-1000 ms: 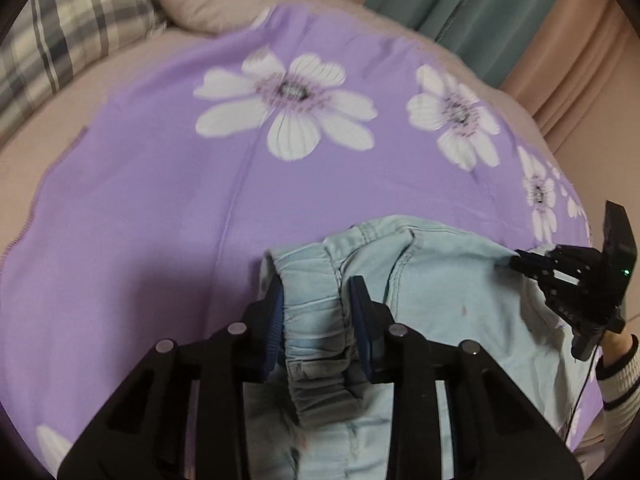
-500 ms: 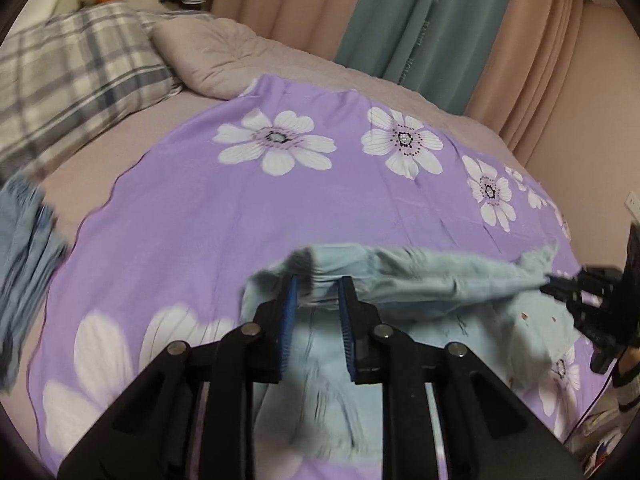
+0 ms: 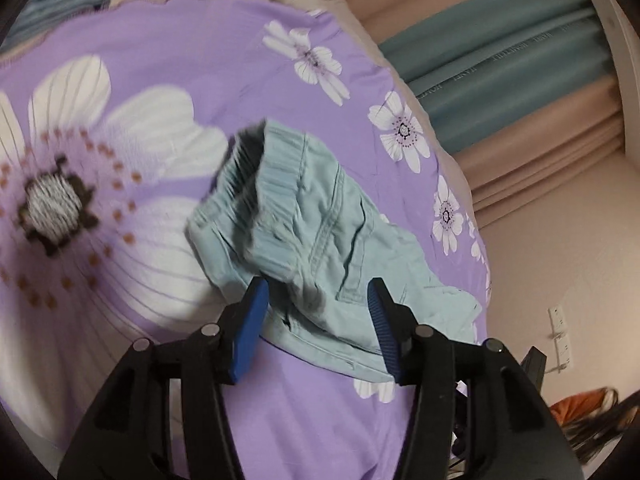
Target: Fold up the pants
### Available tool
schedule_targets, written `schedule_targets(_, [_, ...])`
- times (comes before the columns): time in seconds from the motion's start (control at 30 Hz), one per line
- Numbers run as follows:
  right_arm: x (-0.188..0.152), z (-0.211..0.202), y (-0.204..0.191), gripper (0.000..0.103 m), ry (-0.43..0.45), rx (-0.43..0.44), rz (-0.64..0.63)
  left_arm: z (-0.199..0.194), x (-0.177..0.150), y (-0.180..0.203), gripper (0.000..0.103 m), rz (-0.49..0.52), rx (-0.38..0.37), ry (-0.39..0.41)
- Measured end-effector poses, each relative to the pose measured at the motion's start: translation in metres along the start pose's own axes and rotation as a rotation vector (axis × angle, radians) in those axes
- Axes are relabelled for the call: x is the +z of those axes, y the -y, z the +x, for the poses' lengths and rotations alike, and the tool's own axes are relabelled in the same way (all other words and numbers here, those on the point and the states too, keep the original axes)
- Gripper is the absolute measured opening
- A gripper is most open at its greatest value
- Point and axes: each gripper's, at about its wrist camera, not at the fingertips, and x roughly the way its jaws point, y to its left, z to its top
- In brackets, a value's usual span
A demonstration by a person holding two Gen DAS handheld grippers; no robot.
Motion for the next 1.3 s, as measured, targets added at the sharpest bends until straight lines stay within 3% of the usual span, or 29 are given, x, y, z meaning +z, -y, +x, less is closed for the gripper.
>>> schedule_targets(0.1, [0.006,-0.005,0.010,0.005,0.026,0.008,0.062,0.013,-0.002,0.005,0.051,-0.051,-0.012,-0.022])
schedule_targets(0.3, [0.013,-0.014,0.017,0.005,0.067,0.025,0.116,0.036,0.005,0.005,0.048,-0.107,0.038,-0.035])
schedule_targets(0.33, [0.014,-0.013,0.017,0.005,0.067,0.021,0.112,0.035,0.008,0.006,0.035,-0.111,0.048,-0.013])
schedule_targets(0.37, [0.013,-0.013,0.014,0.005,0.066,0.018,0.109,0.034,0.010,0.007,0.016,-0.106,0.063,-0.002])
schedule_targets(0.4, [0.013,-0.013,0.011,0.005,0.066,0.015,0.103,0.033,0.012,0.009,0.013,-0.100,0.074,0.005])
schedule_targets(0.57, [0.009,-0.030,0.001,0.005,0.106,0.006,0.063,0.007,0.008,0.011,0.015,-0.054,0.081,0.066])
schedule_targets(0.67, [0.007,-0.039,-0.013,0.005,0.120,0.017,0.023,0.004,0.005,0.002,0.015,-0.044,0.111,0.054])
schedule_targets(0.83, [-0.004,-0.017,-0.039,0.005,0.040,0.007,-0.056,0.011,-0.003,-0.016,0.017,-0.061,0.158,0.012])
schedule_targets(0.93, [-0.007,-0.008,-0.042,0.013,0.023,0.008,-0.046,0.006,-0.004,-0.009,0.022,-0.029,0.180,-0.007])
schedule_targets(1.03, [-0.006,-0.013,-0.033,0.026,0.041,0.005,0.016,-0.004,-0.012,0.005,0.055,0.056,0.255,0.005])
schedule_targets(1.13, [-0.011,-0.031,-0.014,0.032,0.103,-0.017,0.150,-0.016,-0.024,0.017,0.056,0.122,0.268,0.016])
schedule_targets(1.2, [-0.024,-0.045,0.007,0.040,0.150,-0.010,0.297,-0.017,-0.029,0.027,0.056,0.151,0.259,0.014])
schedule_targets(1.3, [-0.053,-0.062,0.047,0.041,0.188,0.005,0.541,-0.011,-0.037,0.051,0.056,0.229,0.233,-0.005])
